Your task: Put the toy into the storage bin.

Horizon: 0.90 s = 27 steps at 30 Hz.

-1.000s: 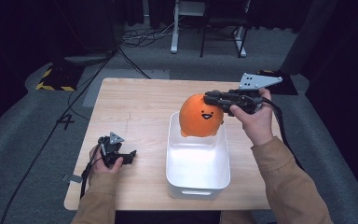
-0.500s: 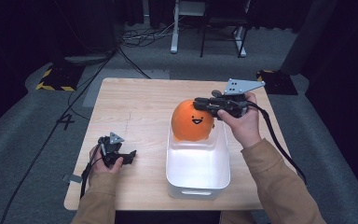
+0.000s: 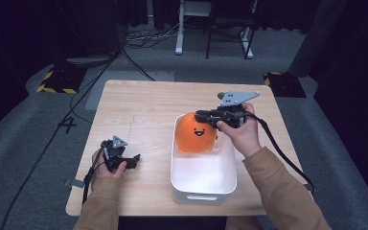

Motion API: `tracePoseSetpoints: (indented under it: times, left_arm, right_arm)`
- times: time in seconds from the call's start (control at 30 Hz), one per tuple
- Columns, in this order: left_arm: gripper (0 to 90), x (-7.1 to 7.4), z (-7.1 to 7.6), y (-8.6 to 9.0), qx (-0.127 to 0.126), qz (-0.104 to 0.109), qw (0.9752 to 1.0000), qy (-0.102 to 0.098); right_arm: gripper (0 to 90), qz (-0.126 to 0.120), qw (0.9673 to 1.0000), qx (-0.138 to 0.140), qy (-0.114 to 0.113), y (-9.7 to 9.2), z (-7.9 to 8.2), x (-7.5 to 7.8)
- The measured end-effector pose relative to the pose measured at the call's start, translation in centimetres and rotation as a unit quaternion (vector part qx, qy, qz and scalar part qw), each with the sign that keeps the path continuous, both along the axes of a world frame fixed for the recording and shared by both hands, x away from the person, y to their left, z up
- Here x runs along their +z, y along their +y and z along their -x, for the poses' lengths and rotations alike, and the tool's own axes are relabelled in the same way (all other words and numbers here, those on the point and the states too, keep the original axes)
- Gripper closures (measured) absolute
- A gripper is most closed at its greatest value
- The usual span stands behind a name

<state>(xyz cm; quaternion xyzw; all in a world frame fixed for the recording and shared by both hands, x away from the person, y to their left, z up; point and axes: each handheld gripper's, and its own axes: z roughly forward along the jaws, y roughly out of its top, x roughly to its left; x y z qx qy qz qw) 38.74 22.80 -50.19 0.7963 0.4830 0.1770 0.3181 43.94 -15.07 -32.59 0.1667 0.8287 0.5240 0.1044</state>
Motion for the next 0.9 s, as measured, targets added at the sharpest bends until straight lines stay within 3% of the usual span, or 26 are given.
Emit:
tracePoseSetpoints:
  times: [0.37,0.9]
  left_arm:
    - [14.7,0.0,0.0,0.0,0.0,0.0,1.0,0.0]
    - [14.7,0.0,0.0,0.0,0.0,0.0,1.0,0.0]
  right_arm:
    - [80.3,0.034,0.9993,-0.004,0.015,0.6,-0.2,-2.2]
    - [79.9,0.083,0.9961,-0.008,0.029,1.1,-0.4,-3.3]
